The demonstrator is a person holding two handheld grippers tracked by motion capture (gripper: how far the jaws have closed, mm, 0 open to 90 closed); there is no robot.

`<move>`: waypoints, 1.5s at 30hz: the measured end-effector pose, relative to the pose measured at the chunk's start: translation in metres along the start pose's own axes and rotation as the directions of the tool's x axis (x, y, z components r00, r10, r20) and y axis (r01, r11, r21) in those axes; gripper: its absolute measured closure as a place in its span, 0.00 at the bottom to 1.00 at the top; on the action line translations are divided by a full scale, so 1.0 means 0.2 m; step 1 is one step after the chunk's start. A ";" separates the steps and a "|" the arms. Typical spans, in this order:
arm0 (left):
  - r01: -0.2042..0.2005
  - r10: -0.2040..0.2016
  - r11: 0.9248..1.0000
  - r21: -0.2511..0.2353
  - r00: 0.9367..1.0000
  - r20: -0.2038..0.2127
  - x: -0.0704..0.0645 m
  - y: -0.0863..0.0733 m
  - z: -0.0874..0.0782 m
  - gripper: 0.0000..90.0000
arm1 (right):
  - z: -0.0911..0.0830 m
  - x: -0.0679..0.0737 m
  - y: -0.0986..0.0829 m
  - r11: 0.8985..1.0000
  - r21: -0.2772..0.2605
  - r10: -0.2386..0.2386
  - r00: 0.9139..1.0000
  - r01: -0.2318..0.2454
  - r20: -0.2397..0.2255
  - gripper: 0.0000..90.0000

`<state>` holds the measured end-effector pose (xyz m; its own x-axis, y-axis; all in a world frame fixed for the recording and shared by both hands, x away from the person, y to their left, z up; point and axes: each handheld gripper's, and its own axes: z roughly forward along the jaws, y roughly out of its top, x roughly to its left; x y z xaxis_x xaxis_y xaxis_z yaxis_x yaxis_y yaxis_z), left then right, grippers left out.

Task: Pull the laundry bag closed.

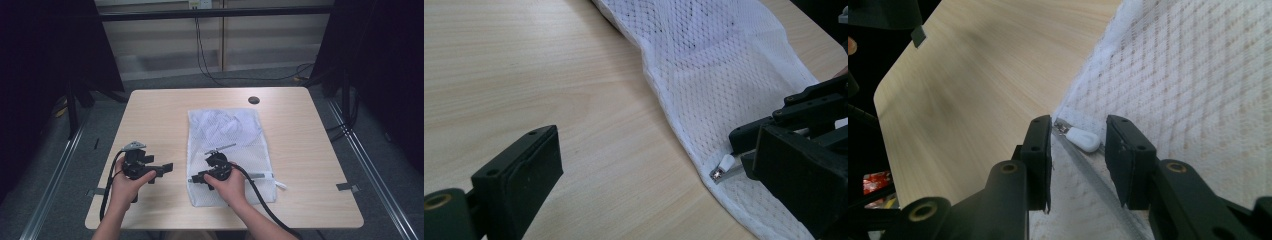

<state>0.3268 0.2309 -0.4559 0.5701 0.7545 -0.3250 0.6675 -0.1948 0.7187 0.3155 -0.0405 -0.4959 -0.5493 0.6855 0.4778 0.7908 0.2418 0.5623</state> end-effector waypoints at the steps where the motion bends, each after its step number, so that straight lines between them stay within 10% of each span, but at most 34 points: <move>1: 0.000 0.000 1.000 -0.002 1.000 -0.002 0.00 0.00 0.00 0.06 | 0.00 0.00 0.00 1.000 0.000 0.003 1.000 -0.003 0.000 0.71; 21: 0.002 -0.002 1.000 0.001 1.000 -0.002 0.00 0.00 0.00 0.06 | 0.00 0.04 0.02 0.999 -0.007 0.050 0.997 -0.051 -0.064 0.78; 45: -0.002 0.002 1.000 -0.008 1.000 -0.007 0.00 0.00 -0.02 0.07 | 0.09 0.05 0.03 0.996 0.016 0.087 0.996 -0.087 0.001 0.94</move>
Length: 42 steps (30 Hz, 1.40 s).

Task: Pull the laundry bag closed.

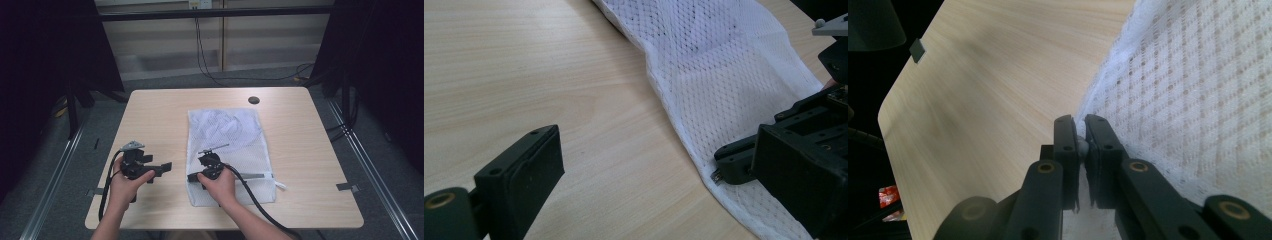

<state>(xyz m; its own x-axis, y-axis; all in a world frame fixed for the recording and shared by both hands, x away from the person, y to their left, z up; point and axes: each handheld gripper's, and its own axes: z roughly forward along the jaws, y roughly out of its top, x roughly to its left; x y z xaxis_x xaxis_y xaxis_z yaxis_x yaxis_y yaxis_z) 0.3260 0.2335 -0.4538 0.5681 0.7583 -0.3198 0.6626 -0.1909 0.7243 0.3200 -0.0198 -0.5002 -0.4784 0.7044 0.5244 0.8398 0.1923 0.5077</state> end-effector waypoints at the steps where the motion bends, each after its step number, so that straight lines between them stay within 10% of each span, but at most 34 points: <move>1: -0.001 0.001 1.000 0.000 1.000 0.000 0.00 0.00 0.00 0.07 | 0.00 0.00 0.00 1.000 0.004 0.004 1.000 -0.004 0.004 0.94; 42: 0.021 -0.040 0.993 0.113 0.986 0.163 -0.11 -0.05 0.14 0.04 | -0.19 0.03 0.07 0.997 -0.071 0.035 0.999 -0.038 -0.038 0.97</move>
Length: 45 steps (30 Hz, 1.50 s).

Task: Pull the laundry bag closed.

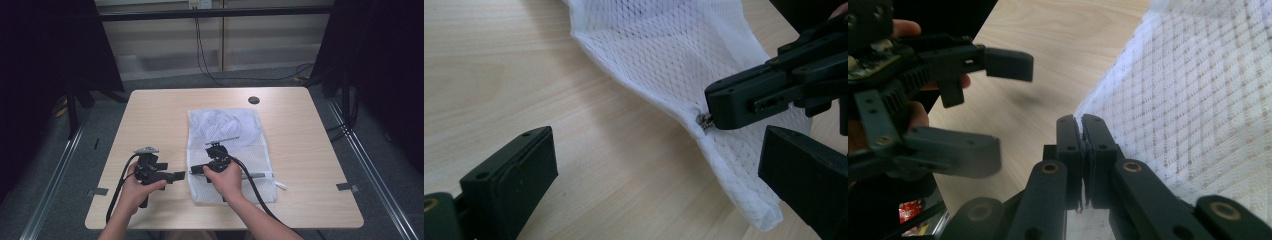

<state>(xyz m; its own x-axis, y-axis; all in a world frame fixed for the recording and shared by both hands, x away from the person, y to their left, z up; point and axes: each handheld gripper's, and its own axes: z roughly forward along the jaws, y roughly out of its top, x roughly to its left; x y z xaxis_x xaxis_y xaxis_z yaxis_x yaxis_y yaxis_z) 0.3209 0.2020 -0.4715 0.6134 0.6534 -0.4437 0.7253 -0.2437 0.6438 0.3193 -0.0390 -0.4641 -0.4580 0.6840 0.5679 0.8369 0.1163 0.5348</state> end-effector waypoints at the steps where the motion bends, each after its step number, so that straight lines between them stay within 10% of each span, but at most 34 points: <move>1: 0.000 0.000 1.000 0.000 1.000 0.000 0.00 0.00 0.00 0.05 | 0.00 0.00 0.00 1.000 0.000 0.000 1.000 0.000 0.000 0.97; 35: -0.035 0.032 0.999 0.040 0.996 0.086 -0.05 -0.01 0.14 0.38 | -0.02 0.03 0.03 1.000 -0.018 -0.020 1.000 0.020 -0.006 0.97; 45: 0.019 -0.022 0.999 0.031 0.992 0.121 -0.05 -0.01 0.17 0.47 | -0.02 0.03 0.03 1.000 -0.021 -0.017 1.000 0.016 -0.011 0.97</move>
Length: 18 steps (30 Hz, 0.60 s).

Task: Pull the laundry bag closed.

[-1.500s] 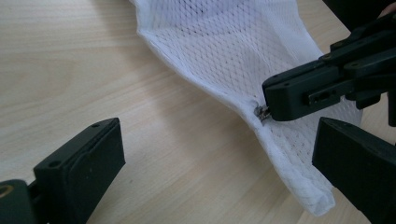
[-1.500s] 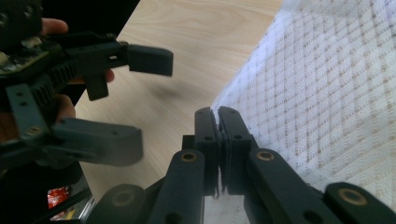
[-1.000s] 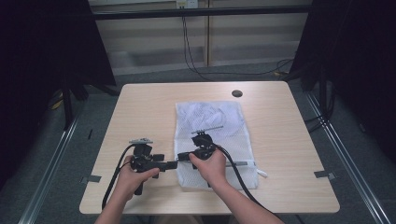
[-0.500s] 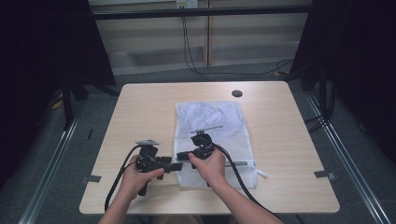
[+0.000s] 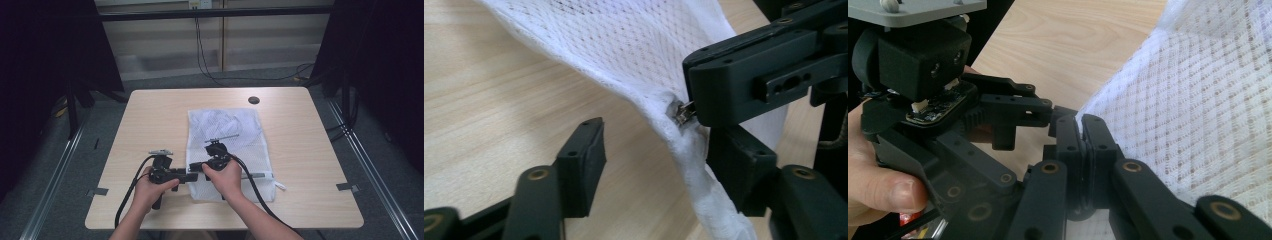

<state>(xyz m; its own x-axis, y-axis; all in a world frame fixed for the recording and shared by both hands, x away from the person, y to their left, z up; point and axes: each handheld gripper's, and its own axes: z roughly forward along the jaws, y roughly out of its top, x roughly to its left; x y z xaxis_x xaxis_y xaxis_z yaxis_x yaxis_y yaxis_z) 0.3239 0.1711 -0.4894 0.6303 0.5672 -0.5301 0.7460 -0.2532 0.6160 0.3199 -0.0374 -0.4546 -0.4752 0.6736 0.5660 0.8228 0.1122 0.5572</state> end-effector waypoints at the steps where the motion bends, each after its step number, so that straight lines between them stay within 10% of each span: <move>1: -0.004 0.004 1.000 0.001 1.000 0.004 0.00 0.00 0.00 0.47 | 0.00 0.00 0.00 1.000 0.000 0.000 1.000 0.000 0.000 0.97; 18: 0.056 -0.055 0.998 -0.004 0.996 0.071 0.00 0.00 0.02 0.89 | -0.01 0.00 0.00 1.000 -0.005 -0.001 1.000 0.001 -0.004 0.97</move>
<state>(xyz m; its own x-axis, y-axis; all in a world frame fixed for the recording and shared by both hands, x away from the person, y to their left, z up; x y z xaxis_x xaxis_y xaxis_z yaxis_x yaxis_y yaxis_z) 0.3254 0.1684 -0.4914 0.6017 0.5233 -0.6034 0.7790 -0.2178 0.5879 0.3193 -0.0380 -0.4534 -0.4771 0.6704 0.5684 0.8208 0.1087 0.5607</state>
